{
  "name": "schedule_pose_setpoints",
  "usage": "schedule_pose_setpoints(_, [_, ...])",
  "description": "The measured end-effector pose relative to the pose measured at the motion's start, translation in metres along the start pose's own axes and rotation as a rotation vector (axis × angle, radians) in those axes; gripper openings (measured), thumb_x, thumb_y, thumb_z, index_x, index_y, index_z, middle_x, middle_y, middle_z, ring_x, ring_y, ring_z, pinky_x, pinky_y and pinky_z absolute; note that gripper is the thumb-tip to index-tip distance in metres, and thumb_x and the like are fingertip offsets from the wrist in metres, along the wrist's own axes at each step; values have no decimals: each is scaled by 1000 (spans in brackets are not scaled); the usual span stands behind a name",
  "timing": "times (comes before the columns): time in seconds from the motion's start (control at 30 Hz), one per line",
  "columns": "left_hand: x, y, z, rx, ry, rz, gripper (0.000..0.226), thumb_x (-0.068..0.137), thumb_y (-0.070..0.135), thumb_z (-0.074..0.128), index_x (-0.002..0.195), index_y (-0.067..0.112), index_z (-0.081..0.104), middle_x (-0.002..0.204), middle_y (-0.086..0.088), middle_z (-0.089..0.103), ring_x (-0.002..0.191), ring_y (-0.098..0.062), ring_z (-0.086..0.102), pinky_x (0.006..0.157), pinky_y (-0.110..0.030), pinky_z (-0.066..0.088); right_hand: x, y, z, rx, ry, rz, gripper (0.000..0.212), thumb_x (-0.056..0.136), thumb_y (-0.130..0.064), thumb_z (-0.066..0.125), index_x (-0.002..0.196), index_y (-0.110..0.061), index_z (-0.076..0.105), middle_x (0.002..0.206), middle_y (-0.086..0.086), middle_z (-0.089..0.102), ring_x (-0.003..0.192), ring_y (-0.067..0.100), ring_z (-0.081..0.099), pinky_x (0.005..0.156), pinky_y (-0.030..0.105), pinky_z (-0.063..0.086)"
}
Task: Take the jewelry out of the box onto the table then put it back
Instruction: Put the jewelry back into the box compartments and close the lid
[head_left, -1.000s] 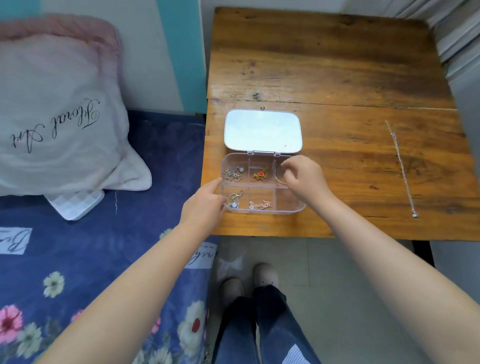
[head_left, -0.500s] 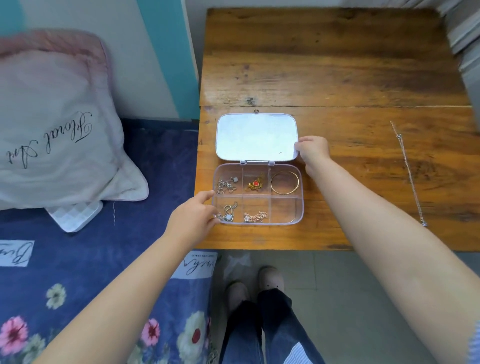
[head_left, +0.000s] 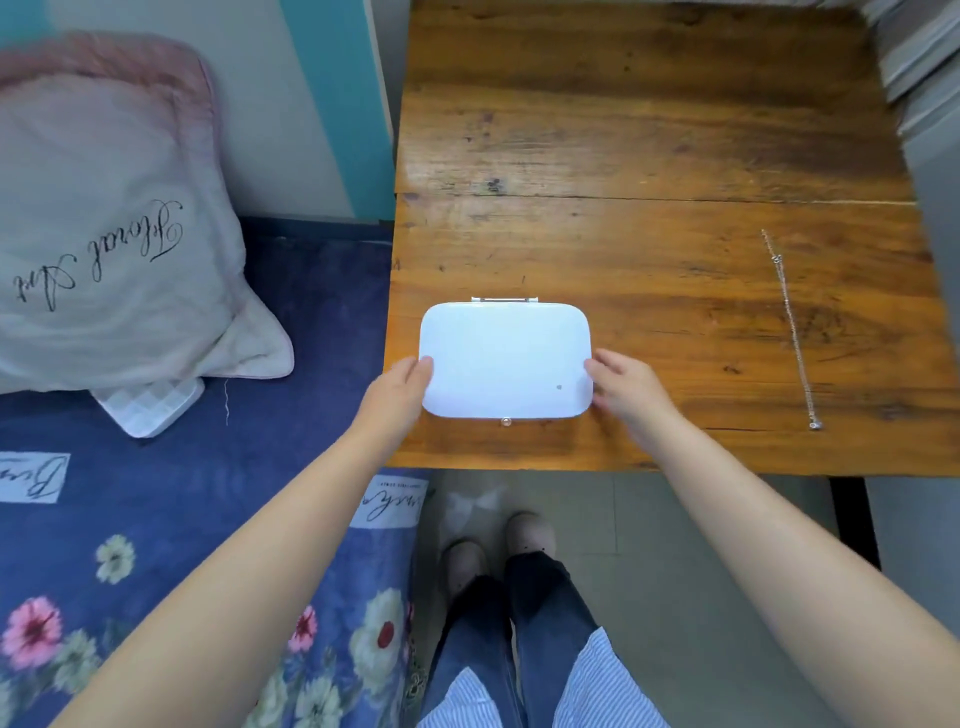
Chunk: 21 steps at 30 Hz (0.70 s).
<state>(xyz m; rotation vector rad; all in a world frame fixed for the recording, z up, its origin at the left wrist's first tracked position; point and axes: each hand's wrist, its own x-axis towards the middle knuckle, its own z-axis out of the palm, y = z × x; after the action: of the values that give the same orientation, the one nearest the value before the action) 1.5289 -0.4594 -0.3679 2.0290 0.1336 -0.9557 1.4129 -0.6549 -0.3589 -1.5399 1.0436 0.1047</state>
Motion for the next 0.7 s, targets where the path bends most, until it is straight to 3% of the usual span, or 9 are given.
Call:
schedule_pose_setpoints(0.1, [-5, 4, 12, 124, 43, 183, 26, 92, 24, 46, 114, 12, 51, 96, 6, 53, 84, -14, 48, 64, -27, 41, -5, -4, 22, 31, 48, -3, 25, 87, -1, 46, 109, -2, 58, 114, 15, 63, 93, 23, 54, 78, 33, 43])
schedule_pose_setpoints(0.27, [26, 51, 15, 134, 163, 253, 39, 89, 16, 51, 126, 10, 43, 123, -6, 55, 103, -20, 51, 75, -27, 38, 35, -49, 20, 61, 145, -125, 31, 81, 6, 43, 105, -5, 60, 96, 7, 59, 87, 19, 52, 72, 28, 40])
schedule_pose_setpoints(0.4, [79, 111, 14, 124, 216, 267, 39, 86, 16, 53, 123, 9, 46, 125, -9, 57, 111, -28, 53, 78, -28, 40, 101, -98, 9, 85, 128, -152, 28, 81, 6, 42, 101, -2, 60, 92, 7, 58, 84, 17, 51, 59, 26, 38])
schedule_pose_setpoints(0.7, [192, 200, 17, 214, 318, 287, 33, 85, 13, 54, 117, 5, 51, 122, -15, 58, 109, -32, 53, 85, -33, 45, 230, -156, 8, 97, 118, -140, 27, 83, 3, 43, 103, -5, 61, 97, 9, 60, 88, 23, 55, 75, 31, 44])
